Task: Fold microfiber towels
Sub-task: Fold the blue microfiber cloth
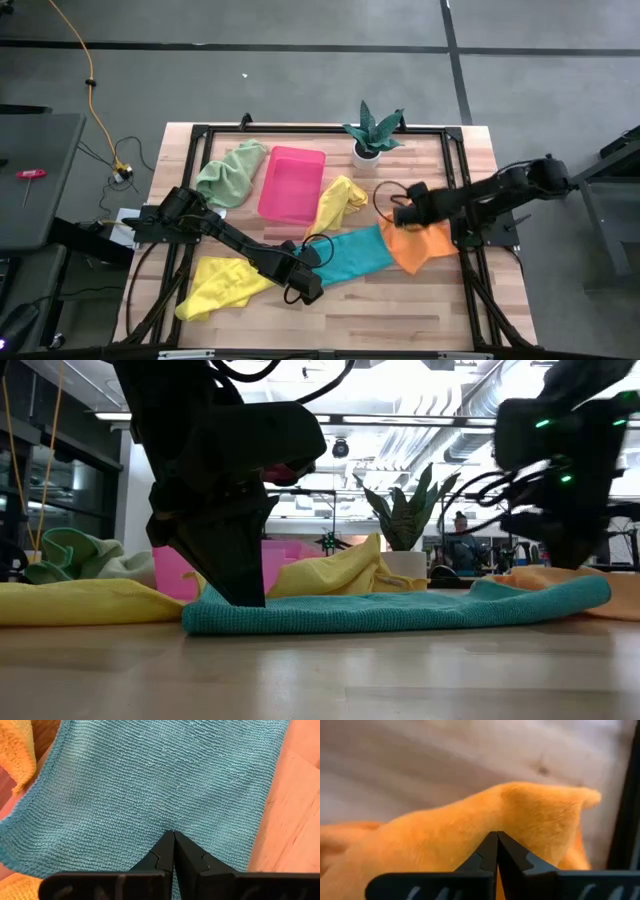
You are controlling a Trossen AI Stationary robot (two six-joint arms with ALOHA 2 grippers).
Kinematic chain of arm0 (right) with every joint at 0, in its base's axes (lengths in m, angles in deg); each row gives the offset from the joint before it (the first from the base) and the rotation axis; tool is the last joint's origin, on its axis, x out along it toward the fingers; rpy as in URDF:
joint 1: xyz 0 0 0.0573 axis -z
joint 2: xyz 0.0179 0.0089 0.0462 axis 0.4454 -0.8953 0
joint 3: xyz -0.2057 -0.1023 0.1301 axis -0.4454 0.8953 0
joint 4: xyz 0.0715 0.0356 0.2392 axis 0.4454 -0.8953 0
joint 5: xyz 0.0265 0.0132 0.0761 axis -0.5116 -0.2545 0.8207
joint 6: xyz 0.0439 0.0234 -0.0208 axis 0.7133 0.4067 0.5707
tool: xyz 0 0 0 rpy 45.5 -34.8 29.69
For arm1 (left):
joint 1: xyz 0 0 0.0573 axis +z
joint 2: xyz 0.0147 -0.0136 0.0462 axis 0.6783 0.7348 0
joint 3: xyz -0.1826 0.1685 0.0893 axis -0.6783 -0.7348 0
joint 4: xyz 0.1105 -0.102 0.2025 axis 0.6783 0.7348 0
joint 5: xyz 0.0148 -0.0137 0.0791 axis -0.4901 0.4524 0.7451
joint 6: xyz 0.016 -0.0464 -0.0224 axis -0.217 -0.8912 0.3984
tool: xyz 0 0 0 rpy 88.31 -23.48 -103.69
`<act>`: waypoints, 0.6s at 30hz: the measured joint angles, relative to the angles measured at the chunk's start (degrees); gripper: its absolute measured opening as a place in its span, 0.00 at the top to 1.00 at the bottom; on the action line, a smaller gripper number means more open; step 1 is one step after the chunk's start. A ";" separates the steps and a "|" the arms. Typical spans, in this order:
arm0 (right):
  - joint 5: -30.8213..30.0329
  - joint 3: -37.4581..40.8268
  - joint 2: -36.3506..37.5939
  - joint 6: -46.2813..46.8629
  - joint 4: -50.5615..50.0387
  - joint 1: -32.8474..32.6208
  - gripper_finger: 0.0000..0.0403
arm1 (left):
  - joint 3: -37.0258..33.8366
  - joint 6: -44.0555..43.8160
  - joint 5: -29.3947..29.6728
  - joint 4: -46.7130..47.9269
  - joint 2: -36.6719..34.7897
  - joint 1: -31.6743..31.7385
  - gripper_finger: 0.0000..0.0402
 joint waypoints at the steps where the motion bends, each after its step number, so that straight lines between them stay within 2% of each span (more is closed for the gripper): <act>1: -0.07 0.00 0.00 -3.06 0.44 2.63 1.00 | 0.00 0.00 0.00 -0.01 0.00 0.00 1.00; 6: -1.13 -0.08 1.94 -14.50 0.86 13.85 1.00 | 0.00 0.00 0.00 -0.13 0.00 0.00 1.00; 11: 2.37 -0.13 11.46 -20.80 0.75 16.27 1.00 | 0.00 0.00 0.00 -0.22 0.00 0.00 1.00; 13: 7.40 -0.14 16.14 -21.49 0.79 16.10 1.00 | 0.00 0.00 0.03 -0.25 0.00 0.00 1.00; 15: 14.87 -0.17 20.29 -21.49 1.38 15.36 1.00 | 0.00 0.01 0.03 -0.32 0.00 0.02 1.00; 18: 23.58 -0.20 24.08 -20.36 1.78 12.25 1.00 | -0.02 0.02 0.04 -0.40 0.00 0.02 1.00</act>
